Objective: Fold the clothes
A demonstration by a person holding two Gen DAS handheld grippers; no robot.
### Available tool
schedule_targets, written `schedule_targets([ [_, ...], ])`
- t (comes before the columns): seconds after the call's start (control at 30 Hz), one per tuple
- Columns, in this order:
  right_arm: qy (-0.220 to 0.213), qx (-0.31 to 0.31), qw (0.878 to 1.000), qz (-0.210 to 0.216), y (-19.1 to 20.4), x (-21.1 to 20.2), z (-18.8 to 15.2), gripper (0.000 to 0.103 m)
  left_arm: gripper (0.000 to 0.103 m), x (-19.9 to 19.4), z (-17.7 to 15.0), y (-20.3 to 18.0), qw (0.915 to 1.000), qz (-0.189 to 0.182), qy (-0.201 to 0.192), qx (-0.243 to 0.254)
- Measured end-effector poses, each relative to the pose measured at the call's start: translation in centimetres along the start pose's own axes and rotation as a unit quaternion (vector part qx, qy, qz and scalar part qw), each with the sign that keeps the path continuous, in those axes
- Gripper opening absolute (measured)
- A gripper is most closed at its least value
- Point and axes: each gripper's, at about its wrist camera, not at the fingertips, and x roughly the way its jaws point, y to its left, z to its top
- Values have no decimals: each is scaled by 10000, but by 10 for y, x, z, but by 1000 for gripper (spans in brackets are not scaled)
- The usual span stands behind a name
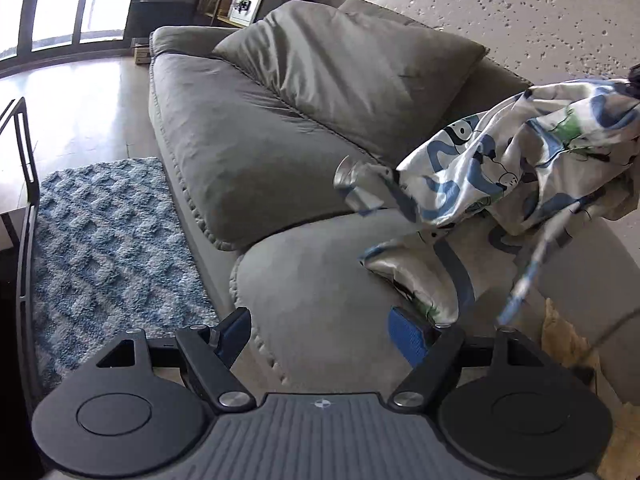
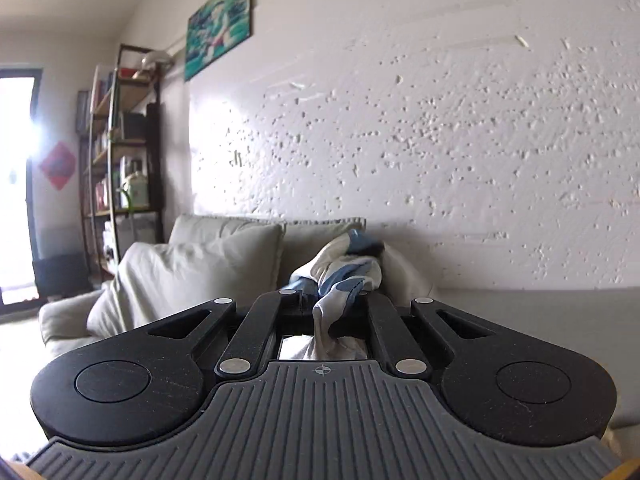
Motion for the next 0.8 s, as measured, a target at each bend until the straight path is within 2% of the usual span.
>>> schedule_targets([
  [0.07,611,-324,9973,256,6,6,-23,15,74,-1,-4,-14,9997,-173,83,167],
  [0.1,868,-198,9955,337,1,-1,-30,27,74,-4,-6,-21,9993,-252,115,269],
  [0.13,1118,-36,9929,413,-5,-10,-36,46,74,-7,-7,-27,9987,-327,132,380],
  [0.17,1368,126,9893,487,-11,-18,-42,52,74,-12,-8,-32,9979,-401,134,482],
  [0.27,2107,612,9731,708,-30,-44,-60,53,74,-30,-7,-41,9959,-596,106,667],
  [0.37,2828,1092,9484,923,-49,-69,-78,57,74,-50,-4,-53,9940,-781,-10,760],
  [0.4,3064,1250,9384,993,-55,-78,-84,61,74,-57,-3,-58,9930,-868,-52,796],
  [0.47,2601,1402,9508,934,-85,-124,-58,68,74,-72,-2,-75,9889,-1149,-151,930],
  [0.53,2093,1363,9654,750,-121,-175,-32,82,74,-87,-2,-99,9820,-1481,-222,1152],
  [0.63,1515,1271,9796,355,-173,-246,-3,85,76,-106,-13,-144,9653,-2067,-136,1592],
  [0.73,1365,1512,9790,-70,-223,-314,1,86,78,-121,-38,-190,9432,-2565,115,2110],
  [0.8,1413,1705,9744,-403,-257,-347,-16,86,80,-125,-61,-222,9267,-2813,340,2469],
])
